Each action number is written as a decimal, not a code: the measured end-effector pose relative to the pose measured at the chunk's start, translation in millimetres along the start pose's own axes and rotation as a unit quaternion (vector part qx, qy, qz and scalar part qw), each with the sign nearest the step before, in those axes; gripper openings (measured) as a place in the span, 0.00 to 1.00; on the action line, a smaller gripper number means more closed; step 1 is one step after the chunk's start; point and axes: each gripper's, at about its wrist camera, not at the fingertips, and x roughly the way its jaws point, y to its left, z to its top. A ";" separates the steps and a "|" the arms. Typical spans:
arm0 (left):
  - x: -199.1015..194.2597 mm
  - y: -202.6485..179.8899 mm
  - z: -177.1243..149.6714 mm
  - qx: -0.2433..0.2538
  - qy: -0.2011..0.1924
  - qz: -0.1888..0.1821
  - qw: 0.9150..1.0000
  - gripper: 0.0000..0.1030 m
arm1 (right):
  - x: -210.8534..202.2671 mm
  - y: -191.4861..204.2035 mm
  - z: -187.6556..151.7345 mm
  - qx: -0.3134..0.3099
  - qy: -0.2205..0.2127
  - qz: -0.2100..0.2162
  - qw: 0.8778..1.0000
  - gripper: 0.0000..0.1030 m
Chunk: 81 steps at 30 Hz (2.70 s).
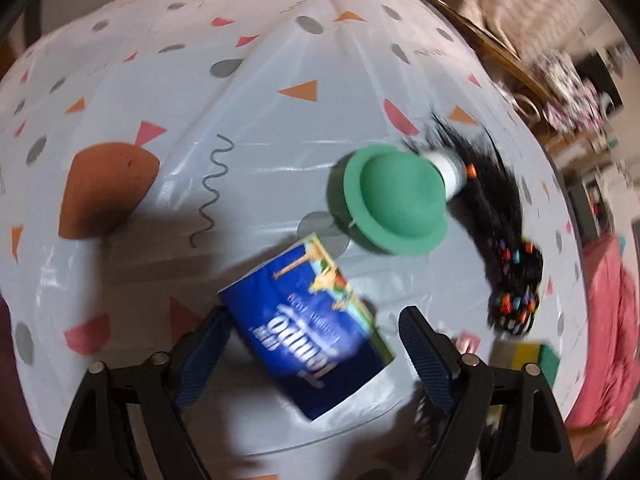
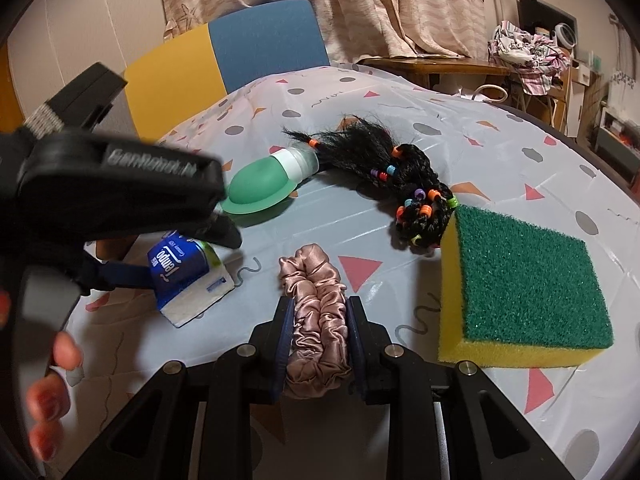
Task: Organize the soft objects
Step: 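Grasp the blue Tempo tissue pack with the left tool, then carry the Tempo tissue pack with the left tool into the gold tray and release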
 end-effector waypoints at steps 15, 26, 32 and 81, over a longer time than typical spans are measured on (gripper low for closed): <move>-4.8 9.6 -21.0 0.078 -0.051 0.083 0.992 0.69 | -0.6 -0.2 0.4 0.000 0.000 0.000 1.000 0.26; -25.4 36.2 -58.5 0.046 -0.083 0.015 0.995 0.53 | 0.8 0.7 0.5 -0.003 0.001 -0.003 1.000 0.26; -39.5 48.2 -93.6 0.048 -0.098 -0.003 0.994 0.52 | 1.5 2.0 0.4 -0.005 0.001 -0.006 1.000 0.26; -157.1 104.5 -178.3 0.009 -0.193 -0.100 0.976 0.51 | 2.1 11.7 -0.1 -0.030 0.005 -0.034 0.999 0.26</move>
